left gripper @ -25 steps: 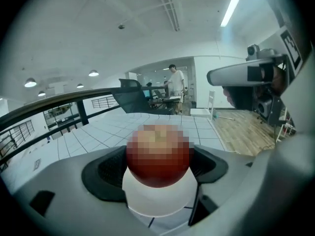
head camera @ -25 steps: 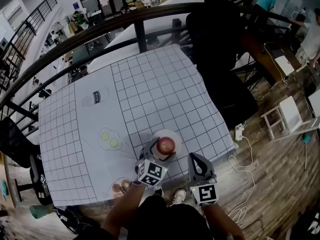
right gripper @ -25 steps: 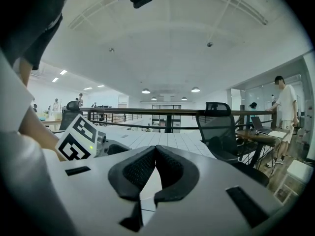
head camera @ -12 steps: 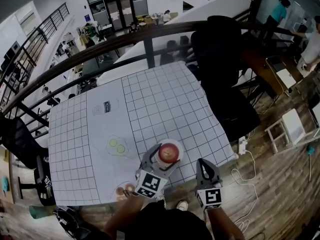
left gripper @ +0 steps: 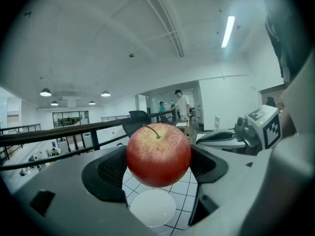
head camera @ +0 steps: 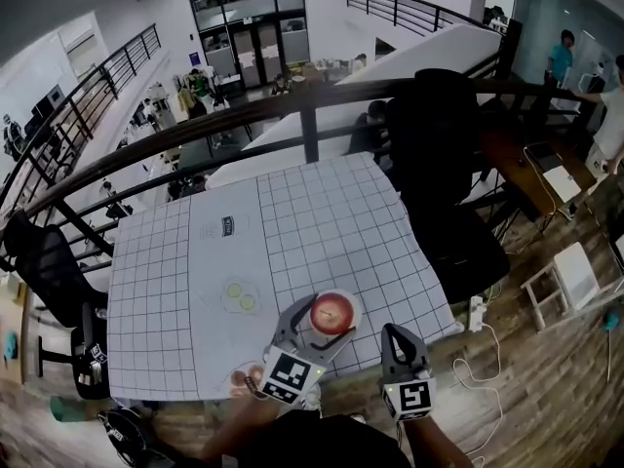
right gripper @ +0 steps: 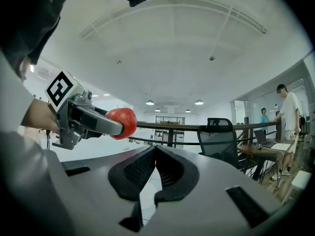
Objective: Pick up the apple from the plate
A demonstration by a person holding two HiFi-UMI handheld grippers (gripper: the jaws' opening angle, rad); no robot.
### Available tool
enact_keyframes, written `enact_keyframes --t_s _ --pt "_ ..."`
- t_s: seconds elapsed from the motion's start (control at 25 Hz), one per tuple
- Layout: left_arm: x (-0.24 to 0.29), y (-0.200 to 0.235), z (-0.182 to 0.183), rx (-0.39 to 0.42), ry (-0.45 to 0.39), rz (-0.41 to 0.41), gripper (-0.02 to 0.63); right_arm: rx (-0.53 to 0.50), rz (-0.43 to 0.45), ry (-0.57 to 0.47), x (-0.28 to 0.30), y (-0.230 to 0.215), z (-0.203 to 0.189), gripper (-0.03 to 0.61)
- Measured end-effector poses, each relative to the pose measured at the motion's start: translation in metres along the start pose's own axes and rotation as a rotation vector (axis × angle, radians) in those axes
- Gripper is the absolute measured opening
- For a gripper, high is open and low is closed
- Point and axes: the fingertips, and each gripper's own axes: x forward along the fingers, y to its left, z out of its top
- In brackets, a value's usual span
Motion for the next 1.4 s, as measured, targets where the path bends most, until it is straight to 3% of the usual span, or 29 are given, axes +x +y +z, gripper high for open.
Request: enact_keyframes --t_s 0.44,0.96,1.4 --pt "-0.021 -0.009 0.017 0.011 -0.025 0.027 0.408 -0.012 0.026 -0.11 -0.007 0.012 0.048 0.024" --pt "-0.036 -0.009 0.01 -0.024 -0.023 0.05 0.408 0.001 0.039 -0.208 -0.011 0.034 0.072 0.023" --pt "-0.035 -0.01 0.006 -0.027 -0.017 0.045 0.408 0.013 0.013 -0.205 -0.013 0.029 0.071 0.023"
